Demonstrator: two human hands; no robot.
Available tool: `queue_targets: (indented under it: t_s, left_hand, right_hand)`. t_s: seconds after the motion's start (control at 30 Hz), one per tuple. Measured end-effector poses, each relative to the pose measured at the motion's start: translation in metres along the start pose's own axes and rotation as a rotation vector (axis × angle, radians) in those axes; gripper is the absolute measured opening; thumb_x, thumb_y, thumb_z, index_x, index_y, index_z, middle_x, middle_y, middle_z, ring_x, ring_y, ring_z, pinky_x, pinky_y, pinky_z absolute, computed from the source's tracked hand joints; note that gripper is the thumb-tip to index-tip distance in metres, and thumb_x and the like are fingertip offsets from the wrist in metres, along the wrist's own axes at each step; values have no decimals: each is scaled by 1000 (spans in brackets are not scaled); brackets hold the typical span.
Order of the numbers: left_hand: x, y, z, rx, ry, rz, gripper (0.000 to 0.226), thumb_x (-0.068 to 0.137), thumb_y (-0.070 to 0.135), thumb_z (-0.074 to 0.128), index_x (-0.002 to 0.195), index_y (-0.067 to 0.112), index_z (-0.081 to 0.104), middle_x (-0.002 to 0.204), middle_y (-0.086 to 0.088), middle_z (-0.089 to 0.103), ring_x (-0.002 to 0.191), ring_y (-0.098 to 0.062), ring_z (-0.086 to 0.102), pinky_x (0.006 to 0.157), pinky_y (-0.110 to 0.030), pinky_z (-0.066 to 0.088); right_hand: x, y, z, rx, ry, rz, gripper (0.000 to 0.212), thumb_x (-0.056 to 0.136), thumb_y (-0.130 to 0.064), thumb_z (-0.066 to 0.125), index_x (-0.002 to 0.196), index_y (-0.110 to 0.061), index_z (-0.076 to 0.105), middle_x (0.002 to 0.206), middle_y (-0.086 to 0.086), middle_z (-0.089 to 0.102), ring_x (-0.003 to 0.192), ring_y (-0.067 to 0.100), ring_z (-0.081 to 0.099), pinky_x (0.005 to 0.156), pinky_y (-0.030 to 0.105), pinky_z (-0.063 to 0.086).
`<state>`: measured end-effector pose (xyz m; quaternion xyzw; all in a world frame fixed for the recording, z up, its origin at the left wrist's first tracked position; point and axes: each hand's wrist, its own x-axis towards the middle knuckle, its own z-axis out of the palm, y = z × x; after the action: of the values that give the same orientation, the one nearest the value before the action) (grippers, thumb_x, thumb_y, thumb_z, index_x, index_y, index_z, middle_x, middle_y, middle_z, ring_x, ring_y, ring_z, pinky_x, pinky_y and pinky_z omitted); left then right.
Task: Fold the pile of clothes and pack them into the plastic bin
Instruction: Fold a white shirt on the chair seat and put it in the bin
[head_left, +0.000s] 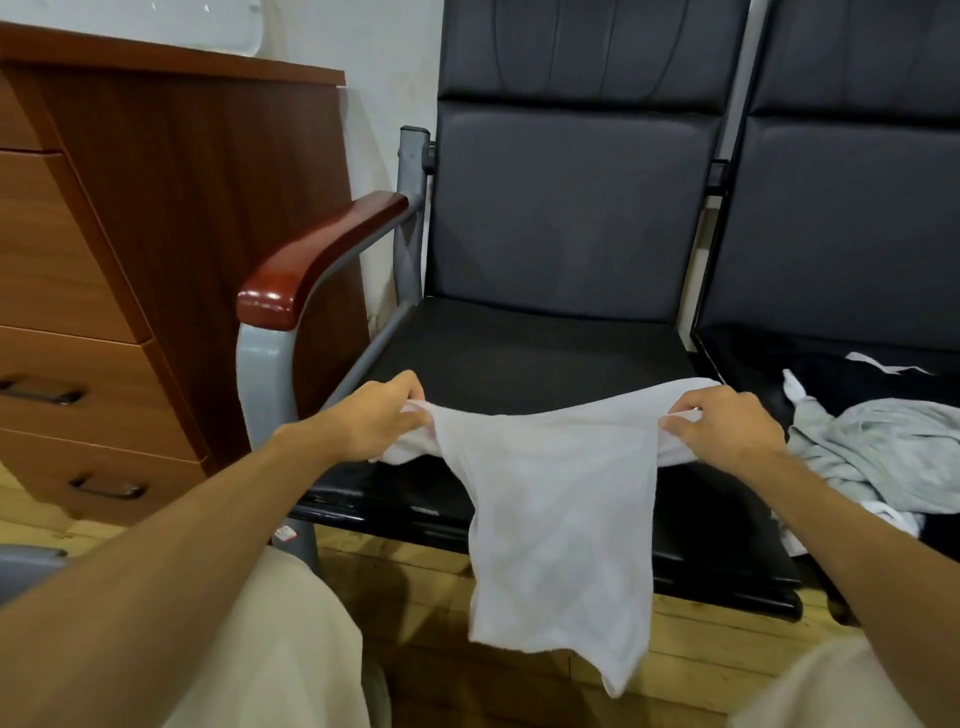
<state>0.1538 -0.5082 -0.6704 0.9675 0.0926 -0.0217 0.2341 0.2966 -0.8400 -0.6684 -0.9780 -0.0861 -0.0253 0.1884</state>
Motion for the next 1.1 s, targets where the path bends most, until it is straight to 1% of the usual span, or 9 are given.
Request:
queue_targets:
  t_s: [0.1,0.2,0.33,0.47,0.57,0.7,0.87,0.97,1.1]
  left_hand:
    - [9,1,-3,48,1,42,21,87,26,68,94,21,49,87,-2,58,80,-21,54,71,-34,47]
    - [20,1,-8,132,76,48,23,82,17,73,79,26,53,78,6,57,75,-15,56,69,-31,50]
    - [36,-5,-10,193,98,41,9,81,15,75,87,17,70,85,3,66,79,-12,61,75,-29,54]
    - [51,-13,-5,170,61,8,7,89,16,66,95,16,68,94,1,66,87,-14,61,80,-30,54]
    - [61,-19,3,141,36,-20,5,97,15,53,98,19,54,90,0,60,82,-16,57,73,-31,49]
    - [70,-25,10,133,-1,-63,15,98,5,38,102,19,41,89,-2,54,82,-21,53,75,-35,45]
    - [68,-26,7,184,-48,-83,20,102,10,30,116,13,43,106,-12,58,96,-27,56,87,-41,47]
    - [59,-30,1,154,-63,-33,7,102,21,43,108,18,44,97,-9,60,87,-22,57,77,-36,46]
    - [39,-28,-13,201,20,20,18,88,34,67,87,24,52,80,3,57,74,-17,53,63,-29,42]
  right_hand:
    - [7,0,2,-7,36,17,13,93,-39,58,96,-27,64,92,0,53,85,21,49,77,35,44]
    - [17,3,7,28,58,34,11,97,-35,52,94,-25,56,93,1,50,87,22,47,76,34,41]
    - [31,2,19,123,17,63,20,96,-26,52,78,-19,56,82,4,59,85,27,57,94,49,46]
    - [60,13,41,1,46,25,22,91,-21,52,70,-27,53,77,1,61,85,26,59,98,54,43]
    - [77,13,54,-36,26,-7,11,91,-30,52,80,-31,53,85,4,63,88,28,57,91,48,47]
    - [70,-9,46,-25,-88,-48,15,96,-10,49,94,-19,61,93,6,62,88,24,57,73,31,44]
    - [72,-12,45,-28,-137,-2,10,93,-20,55,93,-24,64,100,5,64,91,22,56,81,32,46]
    - [67,-11,40,6,-106,5,5,89,-27,65,89,-23,68,102,5,66,95,23,58,83,34,48]
    - [59,-5,33,10,-51,-23,8,92,-31,61,92,-24,65,98,4,65,92,22,57,84,37,47]
